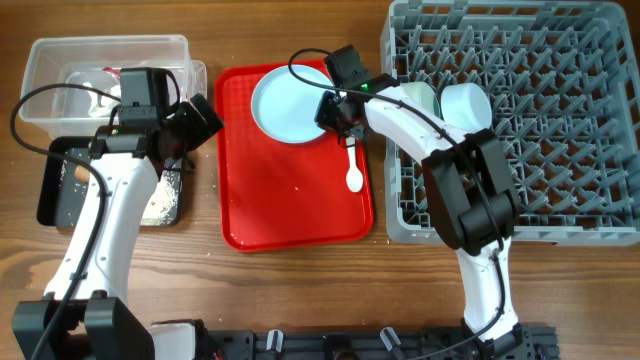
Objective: Sort waste into correct bins and load items into the dishwasher rack
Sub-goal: 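Grasp the light blue plate rim with the right gripper and lift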
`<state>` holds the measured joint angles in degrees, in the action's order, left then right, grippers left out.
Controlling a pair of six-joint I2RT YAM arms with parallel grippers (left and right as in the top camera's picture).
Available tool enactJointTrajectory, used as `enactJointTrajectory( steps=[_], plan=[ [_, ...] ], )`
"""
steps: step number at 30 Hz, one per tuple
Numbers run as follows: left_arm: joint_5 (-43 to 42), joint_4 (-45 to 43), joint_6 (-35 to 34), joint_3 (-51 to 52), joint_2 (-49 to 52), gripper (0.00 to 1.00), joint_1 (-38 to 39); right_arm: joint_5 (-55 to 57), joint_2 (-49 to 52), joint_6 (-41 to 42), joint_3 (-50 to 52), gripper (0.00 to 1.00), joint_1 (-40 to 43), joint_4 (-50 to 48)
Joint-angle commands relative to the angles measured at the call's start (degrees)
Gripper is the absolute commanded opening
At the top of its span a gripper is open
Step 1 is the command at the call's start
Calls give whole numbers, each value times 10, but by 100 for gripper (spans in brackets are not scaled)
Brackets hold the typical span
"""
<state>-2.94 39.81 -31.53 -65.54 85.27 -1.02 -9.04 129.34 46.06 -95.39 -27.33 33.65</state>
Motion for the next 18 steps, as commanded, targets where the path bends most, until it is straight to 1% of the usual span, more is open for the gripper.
enactJointTrajectory(
  steps=[1,4,5,7,10,13,14,15,18],
  plan=[
    [-2,-2,13,-7,-7,100,2,-26,16,3,-6,4,-3,8],
    [-2,-2,13,-7,-7,100,2,-34,5,-18,-6,4,0,16],
    [-2,-2,13,-7,-7,100,2,-35,-5,-43,-6,4,1,14],
    [-2,-2,13,-7,-7,100,2,-35,-51,-118,-8,4,4,14],
    [-2,-2,13,-7,-7,100,2,4,-156,-167,-8,4,17,24],
    [-2,-2,13,-7,-7,100,2,107,-277,-202,-8,4,44,33],
    [-2,-2,13,-7,-7,100,2,183,-331,-206,-8,4,64,51],
    [-2,-2,13,-7,-7,100,2,236,-353,-206,-8,4,73,68],
    [-2,-2,13,-7,-7,100,2,450,-415,-206,-8,4,115,147]
  ],
)
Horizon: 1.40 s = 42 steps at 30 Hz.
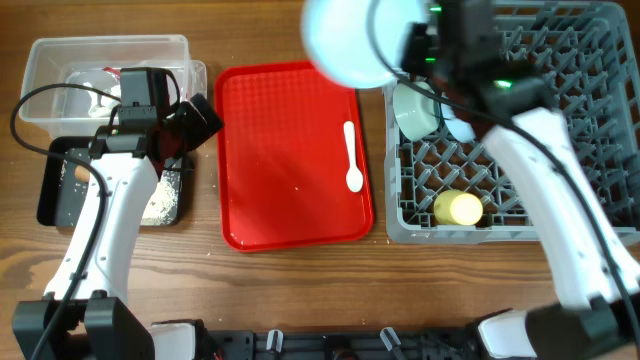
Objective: Sort waste into correct bins and load items into the dishwasher rack
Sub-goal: 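Grasp the light blue plate rim with the right gripper and lift, then carry the plate right and stand it upright in the dish rack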
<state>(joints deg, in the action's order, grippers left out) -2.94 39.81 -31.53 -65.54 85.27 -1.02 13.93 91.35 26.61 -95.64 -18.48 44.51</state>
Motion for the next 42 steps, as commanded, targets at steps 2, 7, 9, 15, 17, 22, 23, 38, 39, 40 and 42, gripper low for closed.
enactJointTrajectory(
  steps=[2,7,9,15,17,22,23,38,39,40,42],
  plan=[
    [-2,-2,13,-7,-7,100,2,340,-48,-12,-5,4,50,92],
    [-2,-2,13,-7,-7,100,2,480,-38,-142,-3,4,90,149],
    [-2,-2,13,-7,-7,100,2,480,-26,-280,-3,4,100,129],
    [-2,-2,13,-7,-7,100,2,452,21,-499,-3,4,140,21],
    [-2,-2,13,-7,-7,100,2,383,35,-600,-3,4,156,5],
    [-2,-2,13,-7,-7,100,2,358,80,-680,-2,4,206,-27],
    [-2,-2,13,-7,-7,100,2,348,86,-680,-2,4,213,-27],
    [-2,-2,13,-7,-7,100,2,148,127,-591,24,24,218,25],
    [-2,-2,13,-7,-7,100,2,133,127,-573,24,32,218,24],
    [-2,-2,13,-7,-7,100,2,111,127,-551,24,43,218,19],
    [-2,-2,13,-7,-7,100,2,74,127,-505,23,65,218,-1]
  ],
)
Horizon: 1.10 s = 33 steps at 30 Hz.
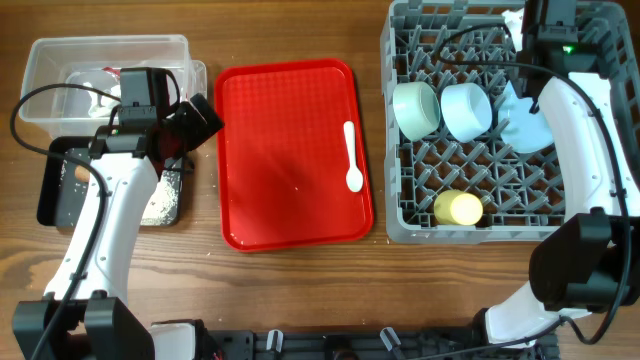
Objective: Sort waste into correct bins and load items into the dishwasher rack
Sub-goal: 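Carry the plate right and stand it upright in the dish rack, then release the plate and move the right gripper to the white spoon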
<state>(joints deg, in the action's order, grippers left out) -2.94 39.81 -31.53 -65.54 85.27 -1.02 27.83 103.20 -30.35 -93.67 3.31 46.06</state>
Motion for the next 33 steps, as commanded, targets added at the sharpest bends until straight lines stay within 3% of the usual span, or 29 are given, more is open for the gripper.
enactJointTrajectory(
  steps=[1,5,7,9,11,14,17,20,26,33],
  plan=[
    [-2,-2,13,-7,-7,100,2,-68,8,87,-1,77,0,-23],
    [-2,-2,13,-7,-7,100,2,-156,-46,163,-22,98,-13,-16],
    [-2,-2,13,-7,-7,100,2,-309,-85,238,-22,100,-26,-22],
    [-2,-2,13,-7,-7,100,2,-555,-100,359,-21,100,-32,-33],
    [-2,-2,13,-7,-7,100,2,-648,-86,438,6,99,-59,-75],
    [-2,-2,13,-7,-7,100,2,-560,-43,475,47,91,-184,-109],
    [-2,-2,13,-7,-7,100,2,-357,2,584,48,73,-307,-47],
    [-2,-2,13,-7,-7,100,2,-286,43,666,48,58,-362,1],
    [-2,-2,13,-7,-7,100,2,-272,170,695,48,57,-368,46],
    [-2,-2,13,-7,-7,100,2,-244,174,711,48,56,-364,38]
  ],
)
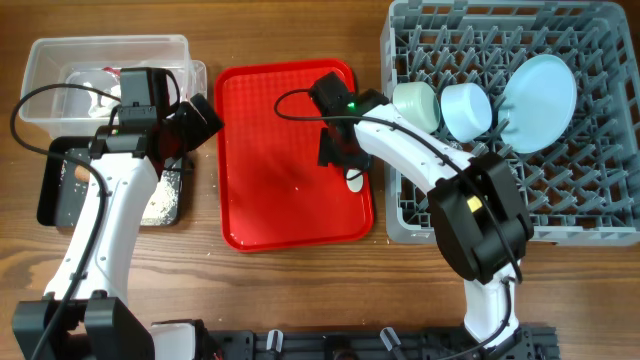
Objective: Sort waste into correct bins and load items into the dishwasher rack
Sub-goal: 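Release the plate and move the right gripper to the white spoon, then grasp the white spoon on the red tray with the right gripper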
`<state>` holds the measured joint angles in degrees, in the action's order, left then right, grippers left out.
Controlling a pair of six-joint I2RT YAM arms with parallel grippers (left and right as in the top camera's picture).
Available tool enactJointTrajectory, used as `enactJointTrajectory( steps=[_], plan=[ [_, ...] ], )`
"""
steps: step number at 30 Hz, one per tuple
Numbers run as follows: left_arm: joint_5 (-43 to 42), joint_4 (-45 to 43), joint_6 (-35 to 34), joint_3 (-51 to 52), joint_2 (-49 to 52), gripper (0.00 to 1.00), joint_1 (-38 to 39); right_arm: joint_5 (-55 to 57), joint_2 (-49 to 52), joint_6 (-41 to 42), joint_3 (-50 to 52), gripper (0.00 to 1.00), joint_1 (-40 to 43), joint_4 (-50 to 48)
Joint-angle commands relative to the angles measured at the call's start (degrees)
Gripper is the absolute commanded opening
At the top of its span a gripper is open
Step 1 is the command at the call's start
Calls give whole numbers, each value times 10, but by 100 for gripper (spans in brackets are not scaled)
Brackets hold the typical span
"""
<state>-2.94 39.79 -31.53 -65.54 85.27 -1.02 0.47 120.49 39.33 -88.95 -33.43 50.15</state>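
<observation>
A white spoon (354, 181) lies on the red tray (270, 190) near its right edge, with only its bowl showing. My right gripper (336, 150) hangs low over the spoon's handle and hides it, and its jaws are too dark to read. A light-blue plate (541, 90) stands on edge in the grey dishwasher rack (600, 215), beside two cups (415, 106) (466, 109). My left gripper (200, 120) hovers between the clear bin (60, 55) and the tray, with nothing seen in it.
A black bin (55, 195) holding white crumbs (165, 198) sits under the left arm, in front of the clear bin. The right arm's forearm crosses the rack's front left corner.
My right gripper was at the plate at the back right of the rack. It is now over the spoon on the tray, and the plate stands free in the rack. The left arm has not moved.
My right gripper was at the light-blue plate on the tray. The plate was then held high near the rack's back left corner. Later it leaned in the rack with the gripper beside it. Now the gripper is back over the tray at the spoon.
</observation>
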Motion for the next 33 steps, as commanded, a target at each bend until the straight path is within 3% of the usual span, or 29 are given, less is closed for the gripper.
enactJointTrajectory(
  steps=[1,8,16,21,24,28,29,30,33],
  plan=[
    [-2,-1,13,-7,-7,100,2,49,1,19,1,55,3,-4],
    [-2,-1,13,-7,-7,100,2,42,21,8,0,47,12,-14],
    [-2,-1,13,-7,-7,100,2,-12,29,-32,0,17,23,-24],
    [-2,-1,13,-7,-7,100,2,-12,34,-45,0,16,17,-32],
    [-2,-1,13,-7,-7,100,2,-12,48,-45,-16,24,17,-18],
    [-2,-1,13,-7,-7,100,2,-15,94,-50,-68,24,17,27],
    [-2,-1,13,-7,-7,100,2,-15,94,-50,-72,20,17,29],
    [-2,-1,13,-7,-7,100,2,-15,94,-48,-75,10,17,26],
    [-2,-1,13,-7,-7,100,2,-21,94,-48,-76,9,18,22]
  ],
)
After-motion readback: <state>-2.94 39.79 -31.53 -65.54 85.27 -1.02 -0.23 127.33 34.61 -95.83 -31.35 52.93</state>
